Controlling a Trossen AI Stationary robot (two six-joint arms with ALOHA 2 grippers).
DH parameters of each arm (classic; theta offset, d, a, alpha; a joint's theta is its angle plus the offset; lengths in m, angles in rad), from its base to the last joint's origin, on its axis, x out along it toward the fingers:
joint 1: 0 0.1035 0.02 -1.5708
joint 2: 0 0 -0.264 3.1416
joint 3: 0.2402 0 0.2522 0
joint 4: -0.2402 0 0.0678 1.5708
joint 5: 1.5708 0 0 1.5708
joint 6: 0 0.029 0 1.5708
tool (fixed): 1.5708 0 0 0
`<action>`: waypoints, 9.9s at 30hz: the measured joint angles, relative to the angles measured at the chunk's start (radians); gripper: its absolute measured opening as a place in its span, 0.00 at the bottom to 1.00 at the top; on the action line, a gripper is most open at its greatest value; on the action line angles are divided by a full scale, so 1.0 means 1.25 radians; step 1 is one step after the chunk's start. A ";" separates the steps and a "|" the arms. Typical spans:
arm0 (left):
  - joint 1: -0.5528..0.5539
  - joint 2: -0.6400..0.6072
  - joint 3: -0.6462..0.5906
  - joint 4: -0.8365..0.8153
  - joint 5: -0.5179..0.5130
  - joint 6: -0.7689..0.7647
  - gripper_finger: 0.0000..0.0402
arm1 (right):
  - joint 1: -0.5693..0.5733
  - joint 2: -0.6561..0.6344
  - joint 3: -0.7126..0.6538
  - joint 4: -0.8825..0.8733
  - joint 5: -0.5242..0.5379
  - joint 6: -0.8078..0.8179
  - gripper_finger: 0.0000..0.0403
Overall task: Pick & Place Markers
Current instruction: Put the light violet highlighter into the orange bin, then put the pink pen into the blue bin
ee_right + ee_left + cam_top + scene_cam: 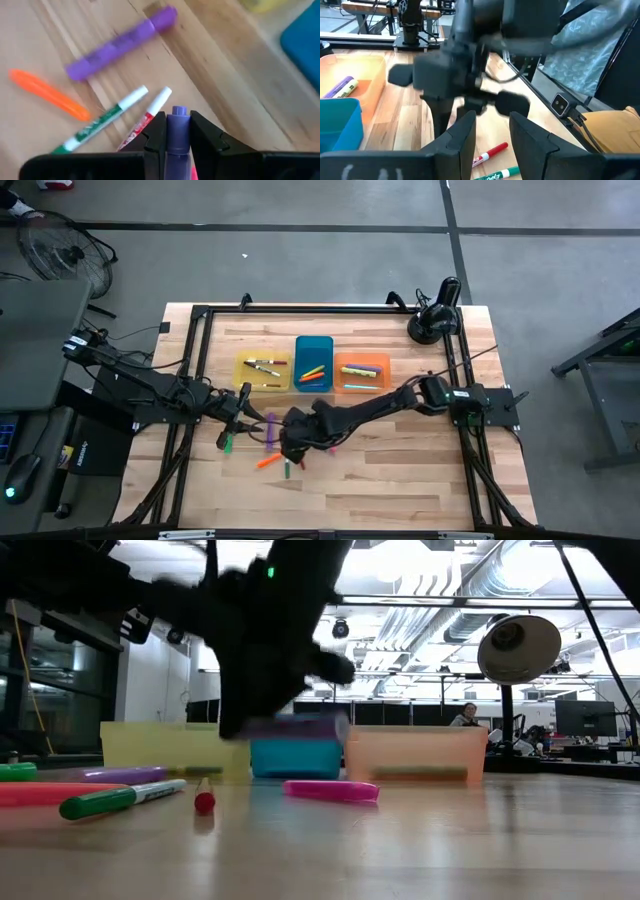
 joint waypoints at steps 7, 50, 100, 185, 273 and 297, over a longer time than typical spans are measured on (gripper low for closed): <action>0.000 0.000 0.000 -0.001 0.000 -0.001 0.29 | -0.006 -0.057 0.001 -0.103 -0.006 -0.055 0.13; 0.000 0.000 0.000 -0.034 0.005 -0.018 0.29 | -0.171 -0.100 0.003 -0.604 0.318 -0.451 0.13; 0.000 0.000 0.000 -0.060 0.011 -0.037 0.29 | -0.388 -0.099 0.002 -0.489 -0.226 -0.726 0.19; 0.000 0.000 0.000 -0.078 -0.011 -0.085 0.29 | -0.276 -0.347 -0.179 -0.228 -0.221 -0.594 0.49; 0.000 0.000 0.000 -0.144 -0.018 -0.136 0.29 | 0.037 -0.046 -0.180 -0.044 -0.105 0.094 0.48; 0.000 0.000 0.000 -0.146 -0.018 -0.144 0.29 | 0.020 -0.038 -0.180 -0.061 -0.212 0.023 0.07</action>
